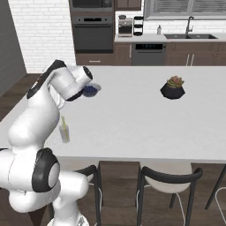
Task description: Take a straw from the drawer in front and place it inside the glass cup on the dining counter.
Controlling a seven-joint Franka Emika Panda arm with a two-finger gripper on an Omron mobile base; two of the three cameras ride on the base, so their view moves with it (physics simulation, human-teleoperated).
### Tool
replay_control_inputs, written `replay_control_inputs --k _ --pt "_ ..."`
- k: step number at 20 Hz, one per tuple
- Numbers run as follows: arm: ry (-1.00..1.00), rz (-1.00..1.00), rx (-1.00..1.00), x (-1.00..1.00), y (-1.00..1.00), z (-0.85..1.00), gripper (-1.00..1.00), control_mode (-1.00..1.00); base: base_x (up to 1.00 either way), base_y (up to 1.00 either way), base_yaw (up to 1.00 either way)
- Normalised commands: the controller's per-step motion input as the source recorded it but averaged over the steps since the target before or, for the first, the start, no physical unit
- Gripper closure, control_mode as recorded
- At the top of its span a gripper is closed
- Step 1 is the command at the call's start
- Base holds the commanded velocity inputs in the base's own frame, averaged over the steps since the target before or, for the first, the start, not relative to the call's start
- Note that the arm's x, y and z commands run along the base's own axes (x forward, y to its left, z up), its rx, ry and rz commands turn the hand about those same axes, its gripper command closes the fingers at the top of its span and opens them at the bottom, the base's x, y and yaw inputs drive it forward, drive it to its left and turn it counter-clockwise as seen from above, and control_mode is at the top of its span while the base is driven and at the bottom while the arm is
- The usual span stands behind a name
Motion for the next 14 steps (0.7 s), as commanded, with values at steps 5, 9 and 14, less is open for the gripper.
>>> replay_control_inputs --k 5,9,14 --pt "-0.53 0.0 -0.5 -0.98 0.16 0.25 -1.0 -1.0 0.0 0.0 0.0" --pt "-0.28 0.01 -0.39 -1.0 0.18 0.0 -1.0 -1.0 0.0 0.0 0.0" --pt "-0.15 0.02 -0.39 -0.92 0.22 -0.04 -1.0 -1.0 0.0 0.0 0.0"
